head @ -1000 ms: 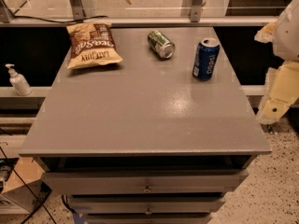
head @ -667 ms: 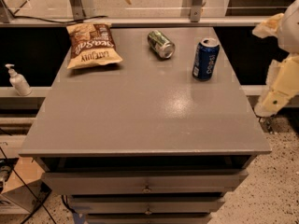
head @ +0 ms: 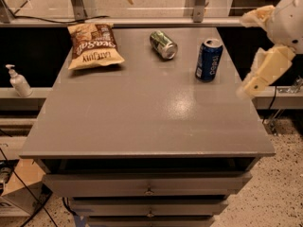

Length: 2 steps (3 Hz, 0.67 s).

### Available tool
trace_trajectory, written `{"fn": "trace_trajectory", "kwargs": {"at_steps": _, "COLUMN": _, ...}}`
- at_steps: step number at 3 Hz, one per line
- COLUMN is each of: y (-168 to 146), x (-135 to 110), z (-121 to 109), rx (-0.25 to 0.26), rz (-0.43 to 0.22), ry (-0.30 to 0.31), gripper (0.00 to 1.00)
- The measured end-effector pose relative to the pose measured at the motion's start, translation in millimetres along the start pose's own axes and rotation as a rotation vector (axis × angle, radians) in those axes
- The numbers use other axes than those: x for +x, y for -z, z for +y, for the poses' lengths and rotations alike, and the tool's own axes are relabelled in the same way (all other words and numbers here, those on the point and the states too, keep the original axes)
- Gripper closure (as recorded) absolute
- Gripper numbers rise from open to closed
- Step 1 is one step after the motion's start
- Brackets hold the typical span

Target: Knock pepsi can over

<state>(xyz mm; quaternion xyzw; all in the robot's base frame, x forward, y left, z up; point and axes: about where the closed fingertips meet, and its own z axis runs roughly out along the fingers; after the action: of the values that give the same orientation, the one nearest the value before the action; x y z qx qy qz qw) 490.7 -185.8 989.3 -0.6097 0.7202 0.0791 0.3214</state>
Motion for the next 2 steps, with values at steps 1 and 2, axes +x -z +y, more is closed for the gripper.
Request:
{"fn": "trace_trajectory", "kwargs": {"at_steps": 1, "y": -3, "x": -3, "z": -7, "rx": 0.021, "rz": -0.014, "ry": -0.001, "gripper": 0.0}}
{"fn": "trace_trajectory", "kwargs": {"at_steps": 2, "y": -22, "x": 15, "z": -2, "rx": 0.0, "rz": -0.009, "ry": -0.108, "gripper": 0.0}}
